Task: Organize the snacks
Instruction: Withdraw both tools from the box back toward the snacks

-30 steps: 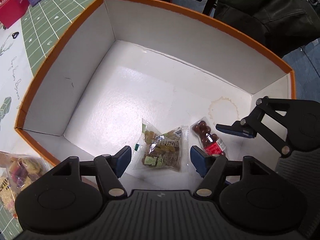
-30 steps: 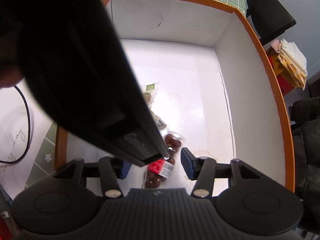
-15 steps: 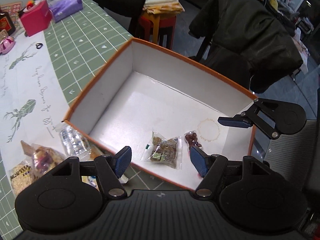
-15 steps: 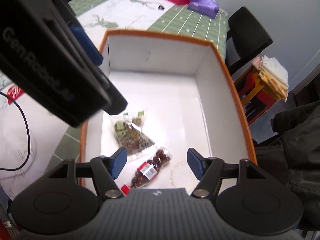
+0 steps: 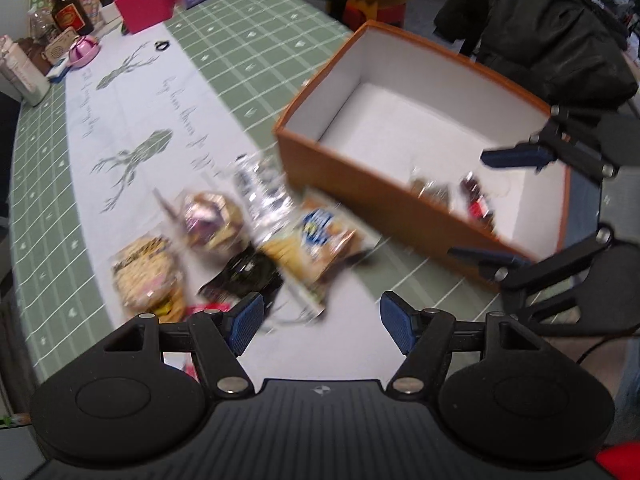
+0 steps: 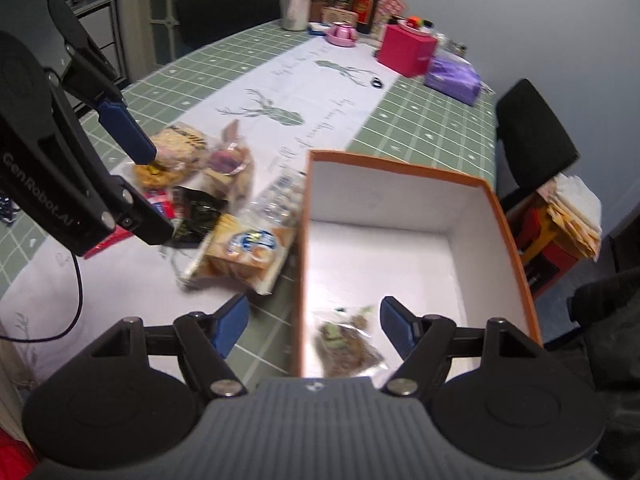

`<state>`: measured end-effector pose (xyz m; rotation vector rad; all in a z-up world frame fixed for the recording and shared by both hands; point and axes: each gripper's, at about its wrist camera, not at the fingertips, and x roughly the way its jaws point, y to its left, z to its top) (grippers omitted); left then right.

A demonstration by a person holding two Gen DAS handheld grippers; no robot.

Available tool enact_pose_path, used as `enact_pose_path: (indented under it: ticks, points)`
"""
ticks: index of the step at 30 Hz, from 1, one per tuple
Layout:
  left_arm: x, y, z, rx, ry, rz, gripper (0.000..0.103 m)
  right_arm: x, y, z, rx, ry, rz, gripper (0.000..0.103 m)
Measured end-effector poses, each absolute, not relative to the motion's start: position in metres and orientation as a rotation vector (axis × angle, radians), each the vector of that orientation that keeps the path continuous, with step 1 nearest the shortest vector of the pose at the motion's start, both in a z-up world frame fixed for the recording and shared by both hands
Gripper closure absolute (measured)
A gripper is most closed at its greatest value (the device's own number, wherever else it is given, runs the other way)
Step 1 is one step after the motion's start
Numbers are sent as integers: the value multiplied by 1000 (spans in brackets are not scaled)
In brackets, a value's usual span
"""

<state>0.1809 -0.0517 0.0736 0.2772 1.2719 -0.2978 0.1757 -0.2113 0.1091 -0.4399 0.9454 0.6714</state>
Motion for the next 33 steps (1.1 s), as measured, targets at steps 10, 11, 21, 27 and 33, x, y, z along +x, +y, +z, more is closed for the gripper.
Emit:
enact_pose_path:
  ticks: [10,11,21,27,33]
  points:
    - [156,9,31,336,1355,-266,24,159,-151,82,-562,949,784,29]
    - [156,15,25,333,1359,-262,24,159,-146,77,-583,948,792,29]
    - [165,56,-13,360,1298,-229,24,170,-112,41,-751,936,826,29]
    - [172,68,-6,426,1175,-230,24,182,-97,32,-785,960,830,21]
    - [192,68,-4,435,1098,-220,21,192,-79,16,-795,1010,807,20]
